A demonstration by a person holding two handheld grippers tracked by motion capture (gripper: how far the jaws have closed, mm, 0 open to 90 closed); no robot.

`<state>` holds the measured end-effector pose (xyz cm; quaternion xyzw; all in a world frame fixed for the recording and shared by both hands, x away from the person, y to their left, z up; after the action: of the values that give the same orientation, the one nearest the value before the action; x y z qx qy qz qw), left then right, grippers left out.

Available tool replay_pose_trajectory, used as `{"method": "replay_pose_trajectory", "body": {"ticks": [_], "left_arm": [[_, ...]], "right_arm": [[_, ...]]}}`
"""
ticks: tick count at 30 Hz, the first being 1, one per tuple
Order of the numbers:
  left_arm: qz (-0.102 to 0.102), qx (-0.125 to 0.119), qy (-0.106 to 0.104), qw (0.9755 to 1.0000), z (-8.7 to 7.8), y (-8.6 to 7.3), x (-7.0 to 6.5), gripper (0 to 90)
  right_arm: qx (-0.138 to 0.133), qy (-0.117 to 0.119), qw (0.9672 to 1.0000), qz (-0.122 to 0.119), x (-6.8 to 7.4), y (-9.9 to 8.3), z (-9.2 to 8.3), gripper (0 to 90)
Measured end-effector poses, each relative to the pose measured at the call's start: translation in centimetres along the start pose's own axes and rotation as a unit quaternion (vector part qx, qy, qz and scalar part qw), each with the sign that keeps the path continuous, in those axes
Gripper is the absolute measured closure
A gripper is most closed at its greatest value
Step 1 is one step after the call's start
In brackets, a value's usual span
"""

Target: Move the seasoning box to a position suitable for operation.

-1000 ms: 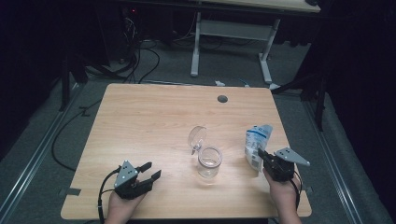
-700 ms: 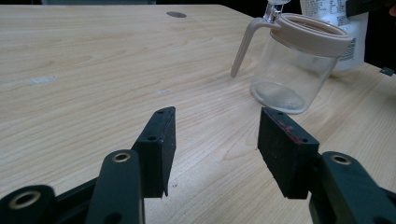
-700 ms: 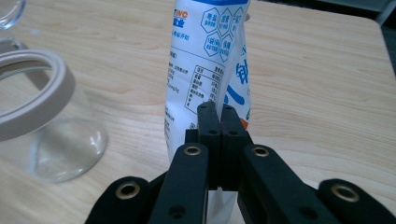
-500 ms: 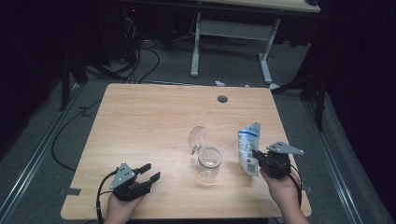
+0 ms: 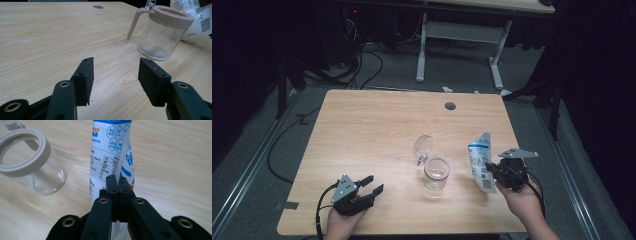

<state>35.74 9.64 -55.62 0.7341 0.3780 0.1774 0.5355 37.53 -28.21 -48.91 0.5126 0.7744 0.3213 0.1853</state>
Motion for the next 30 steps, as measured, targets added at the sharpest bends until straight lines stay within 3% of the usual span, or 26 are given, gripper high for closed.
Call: {"method": "replay_pose_trajectory", "body": {"ticks": [15,26,30], "left_arm": [[0.002,-0.002,-0.001,1.0000,-0.1,0.0,0.0,46.9],[0.003,-0.002,-0.002,1.0000,0.0,0.0,-0.1,46.9],[0.004,-0.001,-0.002,1.0000,0.0,-0.1,-0.1,47.0]], "right_arm": [[0.066,0.029,0.9969,-0.032,1.1,0.3,-0.2,90.0],[0.107,0.024,0.9932,-0.039,1.2,0.9,-0.8,90.0],[0.128,0.025,0.9903,-0.048,1.3,1.0,-1.0,90.0]]}}
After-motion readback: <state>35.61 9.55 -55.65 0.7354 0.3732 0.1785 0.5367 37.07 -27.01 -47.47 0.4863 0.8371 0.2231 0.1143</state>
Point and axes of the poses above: each handheld gripper's, and its own axes: z roughly forward along the jaws, y roughly out of its top, x roughly to its left, the point moved 9 cm from there along z, roughly forward along the jaws, and after that the axes turned 3 degrees about y, right-handed, at the moved point
